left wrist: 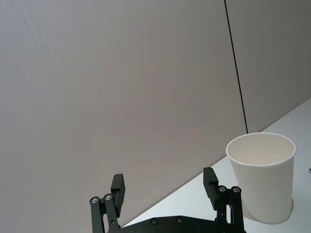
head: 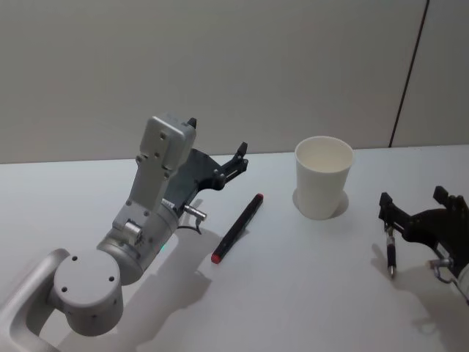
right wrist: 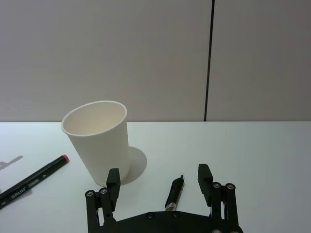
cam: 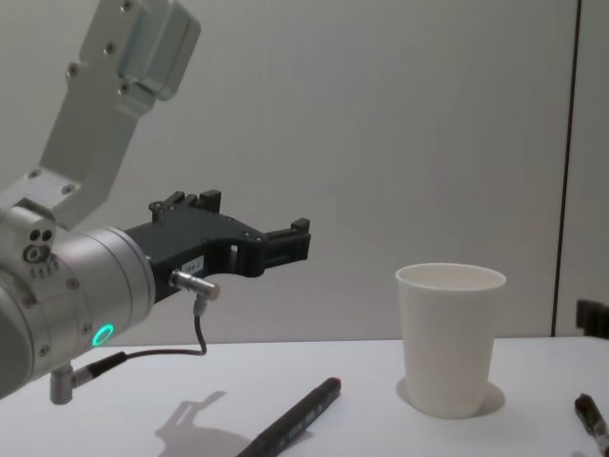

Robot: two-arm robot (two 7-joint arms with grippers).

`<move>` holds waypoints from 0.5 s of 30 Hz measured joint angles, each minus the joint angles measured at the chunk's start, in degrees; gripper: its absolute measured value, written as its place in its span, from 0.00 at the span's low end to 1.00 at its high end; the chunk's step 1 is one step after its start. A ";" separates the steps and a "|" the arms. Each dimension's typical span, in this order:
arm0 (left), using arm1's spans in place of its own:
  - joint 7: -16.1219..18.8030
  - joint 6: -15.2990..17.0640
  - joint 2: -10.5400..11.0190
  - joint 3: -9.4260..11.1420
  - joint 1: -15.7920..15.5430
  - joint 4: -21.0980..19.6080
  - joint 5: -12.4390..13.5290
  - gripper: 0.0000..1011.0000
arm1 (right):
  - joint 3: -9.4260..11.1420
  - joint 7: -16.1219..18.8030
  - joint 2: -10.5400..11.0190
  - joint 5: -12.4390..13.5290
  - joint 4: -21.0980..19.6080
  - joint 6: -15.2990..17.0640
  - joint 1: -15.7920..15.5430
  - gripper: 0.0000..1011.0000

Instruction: Place the pen into the pen holder.

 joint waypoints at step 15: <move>0.00 0.00 0.00 0.00 0.00 0.00 0.00 0.99 | -0.98 -3.66 -4.39 -1.10 3.45 7.22 3.47 0.99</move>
